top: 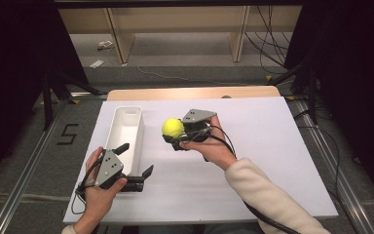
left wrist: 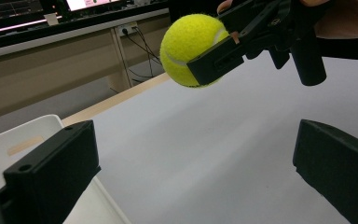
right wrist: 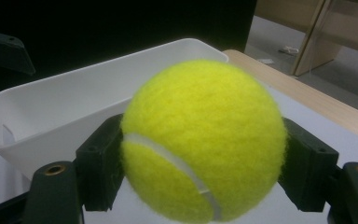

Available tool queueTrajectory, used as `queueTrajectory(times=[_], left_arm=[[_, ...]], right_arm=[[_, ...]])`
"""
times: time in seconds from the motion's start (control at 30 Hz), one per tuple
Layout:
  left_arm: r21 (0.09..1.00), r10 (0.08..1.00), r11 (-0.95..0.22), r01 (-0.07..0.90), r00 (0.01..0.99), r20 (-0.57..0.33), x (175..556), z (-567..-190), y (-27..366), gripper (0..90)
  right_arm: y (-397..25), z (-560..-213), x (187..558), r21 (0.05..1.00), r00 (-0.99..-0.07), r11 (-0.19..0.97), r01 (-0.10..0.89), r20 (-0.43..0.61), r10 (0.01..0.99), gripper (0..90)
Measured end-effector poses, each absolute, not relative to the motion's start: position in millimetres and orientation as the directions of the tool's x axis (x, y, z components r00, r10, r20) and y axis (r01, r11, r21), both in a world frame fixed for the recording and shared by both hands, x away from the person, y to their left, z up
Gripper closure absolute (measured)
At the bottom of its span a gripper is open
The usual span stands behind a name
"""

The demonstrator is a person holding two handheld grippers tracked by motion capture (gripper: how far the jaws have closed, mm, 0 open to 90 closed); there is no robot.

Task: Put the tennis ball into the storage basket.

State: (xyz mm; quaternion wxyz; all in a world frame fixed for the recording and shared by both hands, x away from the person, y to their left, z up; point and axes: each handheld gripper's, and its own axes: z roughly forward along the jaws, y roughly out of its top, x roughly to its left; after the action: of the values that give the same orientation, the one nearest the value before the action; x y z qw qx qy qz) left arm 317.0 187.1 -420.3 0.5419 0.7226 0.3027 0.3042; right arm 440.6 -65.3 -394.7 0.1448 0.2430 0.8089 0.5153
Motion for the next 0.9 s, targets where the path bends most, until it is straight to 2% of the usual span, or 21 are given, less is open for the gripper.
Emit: queueTrajectory(times=[0.9], left_arm=[[0.967,0.766,-0.23,0.106,0.632,0.113,316.6,-419.9,187.1,0.0]], right_arm=[[-57.3,-392.6,442.3,0.905,-0.843,0.351,0.239,0.014,0.538,26.8]])
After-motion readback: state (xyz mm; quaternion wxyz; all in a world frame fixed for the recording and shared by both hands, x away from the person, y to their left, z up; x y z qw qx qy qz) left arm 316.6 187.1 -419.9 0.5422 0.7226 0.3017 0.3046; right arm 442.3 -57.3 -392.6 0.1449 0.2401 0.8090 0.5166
